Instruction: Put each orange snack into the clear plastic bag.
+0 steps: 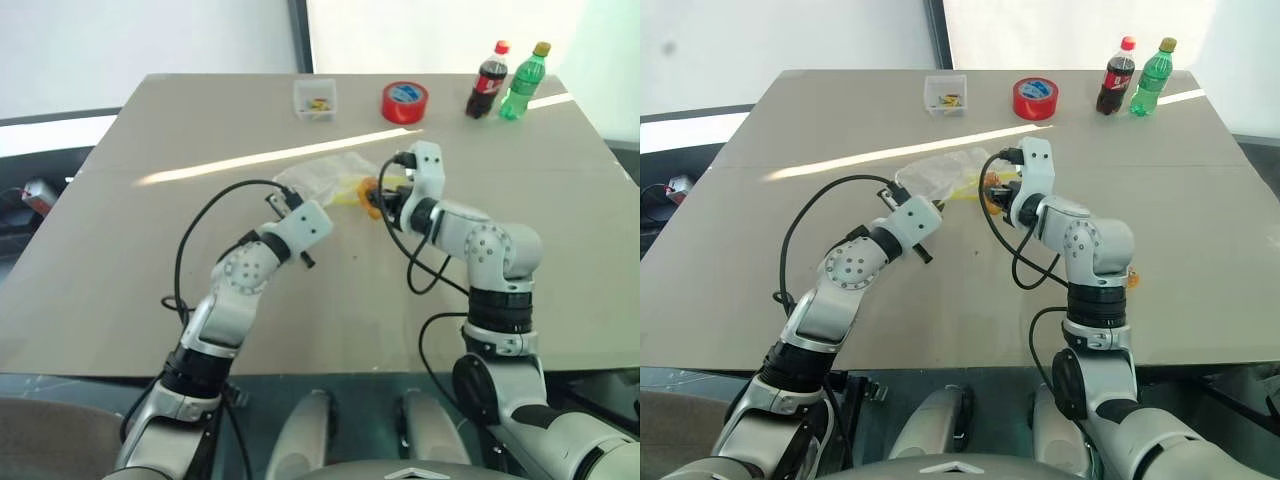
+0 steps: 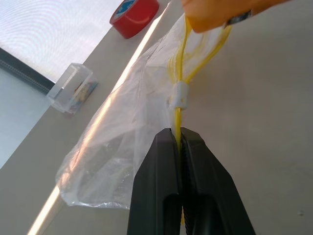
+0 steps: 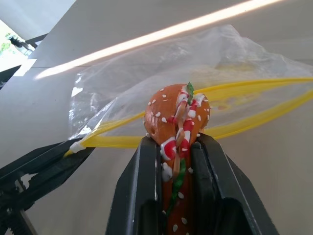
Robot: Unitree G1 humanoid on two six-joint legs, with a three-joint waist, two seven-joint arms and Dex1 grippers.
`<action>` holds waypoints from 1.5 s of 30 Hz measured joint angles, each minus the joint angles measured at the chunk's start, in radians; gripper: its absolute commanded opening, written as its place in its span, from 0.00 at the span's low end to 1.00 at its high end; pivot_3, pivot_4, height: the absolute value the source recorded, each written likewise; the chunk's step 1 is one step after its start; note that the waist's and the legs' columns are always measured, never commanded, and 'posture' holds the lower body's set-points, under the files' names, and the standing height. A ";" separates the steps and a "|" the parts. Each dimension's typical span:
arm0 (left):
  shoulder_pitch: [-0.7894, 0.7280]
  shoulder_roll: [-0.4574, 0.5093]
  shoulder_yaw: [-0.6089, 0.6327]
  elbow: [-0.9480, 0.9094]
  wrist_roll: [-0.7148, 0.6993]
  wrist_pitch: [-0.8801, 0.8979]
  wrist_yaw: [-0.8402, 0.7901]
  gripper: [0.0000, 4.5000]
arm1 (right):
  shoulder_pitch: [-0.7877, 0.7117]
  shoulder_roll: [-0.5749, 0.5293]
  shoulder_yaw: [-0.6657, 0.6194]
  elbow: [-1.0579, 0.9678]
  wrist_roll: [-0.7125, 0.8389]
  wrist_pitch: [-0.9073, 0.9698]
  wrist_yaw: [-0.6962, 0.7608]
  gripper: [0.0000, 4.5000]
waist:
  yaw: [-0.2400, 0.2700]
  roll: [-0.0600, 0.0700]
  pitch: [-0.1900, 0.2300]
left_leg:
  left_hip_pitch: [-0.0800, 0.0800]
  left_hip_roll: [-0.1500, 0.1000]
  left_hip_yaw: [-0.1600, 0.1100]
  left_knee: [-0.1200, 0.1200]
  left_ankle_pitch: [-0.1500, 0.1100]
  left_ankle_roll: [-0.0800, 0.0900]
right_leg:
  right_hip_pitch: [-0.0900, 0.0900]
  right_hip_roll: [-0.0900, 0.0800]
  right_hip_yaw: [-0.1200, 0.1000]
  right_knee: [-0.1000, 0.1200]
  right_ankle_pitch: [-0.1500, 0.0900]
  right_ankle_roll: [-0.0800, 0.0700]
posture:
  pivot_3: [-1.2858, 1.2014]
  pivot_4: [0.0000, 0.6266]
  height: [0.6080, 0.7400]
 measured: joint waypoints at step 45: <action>0.038 -0.106 0.022 -0.051 -0.182 -0.003 -0.027 0.00 | -0.035 -0.047 0.022 0.128 0.395 -0.154 -0.309 0.14 | -0.001 0.001 0.000 | 0.000 0.003 0.003 -0.001 0.000 0.000 | 0.000 0.002 0.001 -0.001 0.000 0.000 | 0.52 0.24 1.00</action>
